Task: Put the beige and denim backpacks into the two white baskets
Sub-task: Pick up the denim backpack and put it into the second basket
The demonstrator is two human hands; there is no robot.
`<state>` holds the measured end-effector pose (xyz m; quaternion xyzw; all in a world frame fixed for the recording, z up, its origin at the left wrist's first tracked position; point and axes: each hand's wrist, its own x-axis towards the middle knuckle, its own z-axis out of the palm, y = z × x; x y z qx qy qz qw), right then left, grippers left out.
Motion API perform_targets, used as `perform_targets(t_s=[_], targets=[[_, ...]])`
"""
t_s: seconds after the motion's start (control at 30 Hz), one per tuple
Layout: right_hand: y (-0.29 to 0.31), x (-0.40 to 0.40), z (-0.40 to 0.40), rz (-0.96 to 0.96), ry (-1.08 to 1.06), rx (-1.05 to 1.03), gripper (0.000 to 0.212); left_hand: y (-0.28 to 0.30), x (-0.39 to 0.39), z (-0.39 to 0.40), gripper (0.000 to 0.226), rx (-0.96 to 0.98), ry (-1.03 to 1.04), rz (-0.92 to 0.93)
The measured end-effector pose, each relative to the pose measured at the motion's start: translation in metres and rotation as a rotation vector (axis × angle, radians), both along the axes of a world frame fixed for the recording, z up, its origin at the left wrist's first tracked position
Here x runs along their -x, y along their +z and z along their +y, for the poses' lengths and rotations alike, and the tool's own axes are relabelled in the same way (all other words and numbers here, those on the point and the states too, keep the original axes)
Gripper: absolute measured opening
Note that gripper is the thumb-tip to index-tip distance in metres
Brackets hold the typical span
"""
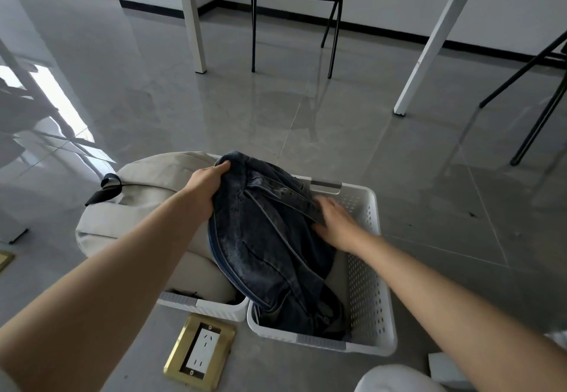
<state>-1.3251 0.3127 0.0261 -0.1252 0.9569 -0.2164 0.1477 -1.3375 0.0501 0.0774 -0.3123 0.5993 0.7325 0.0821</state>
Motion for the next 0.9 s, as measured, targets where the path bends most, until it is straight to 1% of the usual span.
perform_targets(t_s=[0.03,0.07,0.1,0.2,0.3,0.33,0.4,0.47,0.5,0.53,0.57,0.6,0.63,0.67,0.7,0.73,0.77,0.8,0.83,0.87,0.9], targets=[[-0.002,0.014,-0.012,-0.012,-0.039,0.054,0.073,-0.002,-0.001,-0.001,0.036,-0.005,0.001,0.003],[-0.005,0.025,-0.024,-0.045,-0.060,0.066,0.076,-0.003,-0.001,-0.002,0.034,-0.007,0.000,0.007],[-0.011,0.035,-0.032,-0.062,-0.061,0.040,0.073,-0.005,-0.002,-0.003,0.032,-0.005,-0.003,0.014],[-0.020,0.037,-0.032,-0.044,-0.126,-0.071,0.055,-0.010,-0.004,-0.010,0.033,0.009,-0.005,0.022],[-0.011,0.013,-0.003,0.123,-0.162,-0.281,0.031,-0.013,-0.009,-0.012,0.034,0.016,0.000,0.026],[-0.004,0.005,0.008,0.183,-0.206,-0.254,0.027,-0.012,-0.010,-0.011,0.032,0.015,-0.006,0.034],[0.012,-0.013,0.026,0.290,-0.324,-0.067,0.018,-0.010,-0.012,-0.007,0.029,0.001,-0.012,0.048],[0.019,-0.029,0.039,0.401,-0.417,0.126,0.016,-0.007,-0.012,-0.004,0.029,-0.011,-0.005,0.051],[0.019,-0.037,0.045,0.423,-0.428,0.198,0.018,-0.006,-0.011,-0.004,0.029,-0.011,0.000,0.047],[0.015,-0.044,0.051,0.405,-0.406,0.239,0.021,-0.005,-0.011,-0.003,0.030,-0.008,0.007,0.044],[0.011,-0.051,0.055,0.321,-0.351,0.236,0.024,-0.005,-0.012,-0.003,0.030,-0.008,0.016,0.043],[0.004,-0.059,0.057,0.162,-0.267,0.176,0.026,-0.004,-0.012,-0.002,0.030,-0.008,0.022,0.040],[-0.004,-0.067,0.057,-0.015,-0.171,0.066,0.031,-0.003,-0.013,-0.002,0.030,-0.010,0.023,0.037],[-0.013,-0.073,0.057,-0.128,-0.098,-0.038,0.043,-0.002,-0.014,-0.001,0.029,-0.013,0.021,0.034],[-0.020,-0.076,0.056,-0.149,-0.075,-0.097,0.056,-0.002,-0.014,0.000,0.029,-0.018,0.019,0.032],[-0.022,-0.078,0.051,-0.106,-0.083,-0.083,0.061,-0.001,-0.015,0.001,0.029,-0.020,0.018,0.031],[-0.021,-0.080,0.042,-0.042,-0.083,-0.040,0.059,0.000,-0.015,0.001,0.027,-0.019,0.019,0.032],[-0.019,-0.080,0.033,-0.017,-0.038,0.002,0.050,0.000,-0.015,0.002,0.026,-0.016,0.020,0.032],[-0.019,-0.081,0.024,-0.067,0.040,0.019,0.040,0.001,-0.015,0.002,0.025,-0.013,0.020,0.031],[-0.019,-0.083,0.015,-0.153,0.137,0.007,0.035,0.001,-0.014,0.003,0.025,-0.009,0.018,0.029],[-0.021,-0.087,0.008,-0.239,0.212,-0.028,0.035,0.001,-0.014,0.003,0.025,-0.007,0.017,0.023]])
